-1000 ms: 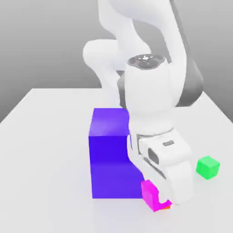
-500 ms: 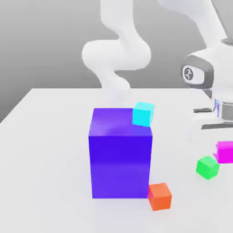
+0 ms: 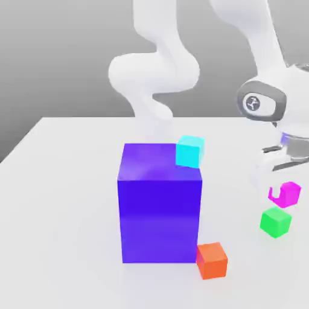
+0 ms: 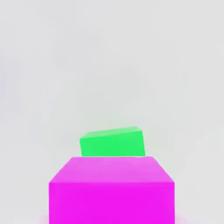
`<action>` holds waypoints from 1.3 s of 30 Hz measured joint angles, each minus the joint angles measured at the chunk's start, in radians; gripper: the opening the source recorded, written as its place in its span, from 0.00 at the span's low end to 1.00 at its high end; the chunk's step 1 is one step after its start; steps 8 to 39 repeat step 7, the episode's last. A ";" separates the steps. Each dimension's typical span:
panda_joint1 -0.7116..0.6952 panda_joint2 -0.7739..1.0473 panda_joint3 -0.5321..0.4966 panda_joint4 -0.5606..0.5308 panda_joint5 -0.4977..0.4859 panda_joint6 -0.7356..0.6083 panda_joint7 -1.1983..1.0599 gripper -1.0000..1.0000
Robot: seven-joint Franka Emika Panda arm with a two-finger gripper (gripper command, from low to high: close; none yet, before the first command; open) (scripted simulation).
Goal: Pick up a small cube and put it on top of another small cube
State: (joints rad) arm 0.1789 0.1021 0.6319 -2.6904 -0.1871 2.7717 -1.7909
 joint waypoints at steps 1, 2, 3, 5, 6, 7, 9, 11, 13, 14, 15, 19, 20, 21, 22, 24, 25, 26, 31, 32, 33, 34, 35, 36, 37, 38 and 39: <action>0.012 0.022 -0.019 0.001 -0.037 0.015 0.027 0.00; 0.026 0.043 -0.039 0.003 -0.074 0.030 0.053 0.00; 0.042 0.065 -0.063 0.004 -0.110 0.045 0.079 0.00; 0.069 0.098 -0.101 0.006 -0.163 0.069 0.117 1.00; 0.069 0.098 -0.101 0.006 -0.163 0.069 0.117 1.00; 0.069 0.098 -0.101 0.006 -0.163 0.069 0.117 1.00; 0.069 0.098 -0.101 0.006 -0.163 0.069 0.117 1.00; 0.069 0.098 -0.101 0.006 -0.163 0.069 0.117 1.00; 0.069 0.098 -0.101 0.006 -0.163 0.069 0.117 1.00; 0.069 0.098 -0.101 0.006 -0.163 0.069 0.117 1.00; 0.069 0.098 -0.101 0.006 -0.163 0.069 0.117 1.00; 0.069 0.098 -0.101 0.006 -0.163 0.069 0.117 1.00; 0.069 0.098 -0.101 0.006 -0.163 0.069 0.117 1.00; 0.069 0.098 -0.101 0.006 -0.163 0.069 0.117 1.00; 0.069 0.098 -0.101 0.006 -0.163 0.069 0.117 1.00; 0.069 0.098 -0.101 0.006 -0.163 0.069 0.117 1.00; 0.069 0.098 -0.101 0.006 -0.163 0.069 0.117 1.00; 0.069 0.098 -0.101 0.006 -0.163 0.069 0.117 1.00; 0.069 0.098 -0.101 0.006 -0.163 0.069 0.117 1.00; 0.069 0.098 -0.101 0.006 -0.163 0.069 0.117 1.00; 0.069 0.098 -0.101 0.006 -0.163 0.069 0.117 1.00; 0.069 0.098 -0.101 0.006 -0.163 0.069 0.117 1.00; 0.069 0.098 -0.101 0.006 -0.163 0.069 0.117 1.00; 0.069 0.098 -0.101 0.006 -0.163 0.069 0.117 1.00; 0.069 0.098 -0.101 0.006 -0.163 0.069 0.117 1.00; 0.069 0.098 -0.101 0.006 -0.163 0.069 0.117 1.00; 0.069 0.098 -0.101 0.006 -0.163 0.069 0.117 1.00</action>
